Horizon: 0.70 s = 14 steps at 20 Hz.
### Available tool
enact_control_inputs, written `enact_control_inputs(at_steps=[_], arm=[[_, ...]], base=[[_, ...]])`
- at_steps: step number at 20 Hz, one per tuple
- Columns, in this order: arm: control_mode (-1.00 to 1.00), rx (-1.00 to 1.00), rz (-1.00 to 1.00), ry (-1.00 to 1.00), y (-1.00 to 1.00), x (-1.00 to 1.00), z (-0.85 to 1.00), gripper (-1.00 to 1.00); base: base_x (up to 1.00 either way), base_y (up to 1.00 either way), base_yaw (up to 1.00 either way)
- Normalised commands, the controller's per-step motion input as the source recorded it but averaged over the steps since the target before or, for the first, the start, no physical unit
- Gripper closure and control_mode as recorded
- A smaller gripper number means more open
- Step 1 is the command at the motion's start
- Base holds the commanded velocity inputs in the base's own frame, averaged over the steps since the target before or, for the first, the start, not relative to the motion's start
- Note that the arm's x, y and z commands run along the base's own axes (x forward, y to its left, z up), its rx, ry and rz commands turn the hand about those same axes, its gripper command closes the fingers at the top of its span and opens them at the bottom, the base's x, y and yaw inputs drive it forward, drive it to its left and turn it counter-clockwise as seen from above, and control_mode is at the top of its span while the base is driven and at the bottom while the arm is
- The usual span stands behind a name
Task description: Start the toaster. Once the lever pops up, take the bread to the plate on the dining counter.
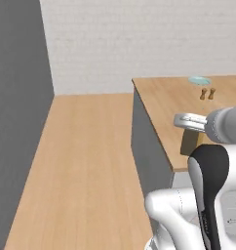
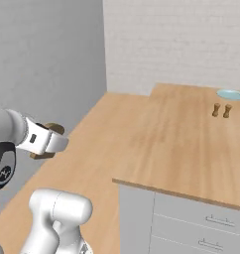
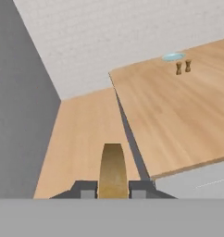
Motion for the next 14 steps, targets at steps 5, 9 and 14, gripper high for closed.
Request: enact_control_inputs(at_steps=[5,9,14], arm=[[1.00,0.00,0.00,0.00,0.00,0.00,0.00,1.00],[1.00,0.00,0.00,0.00,0.00,0.00,0.00,1.00],[1.00,0.00,0.00,0.00,0.00,0.00,0.00,1.00]], base=[[0.72,0.64,-0.43],[1.00,0.41,-0.16],[1.00,0.49,0.00]])
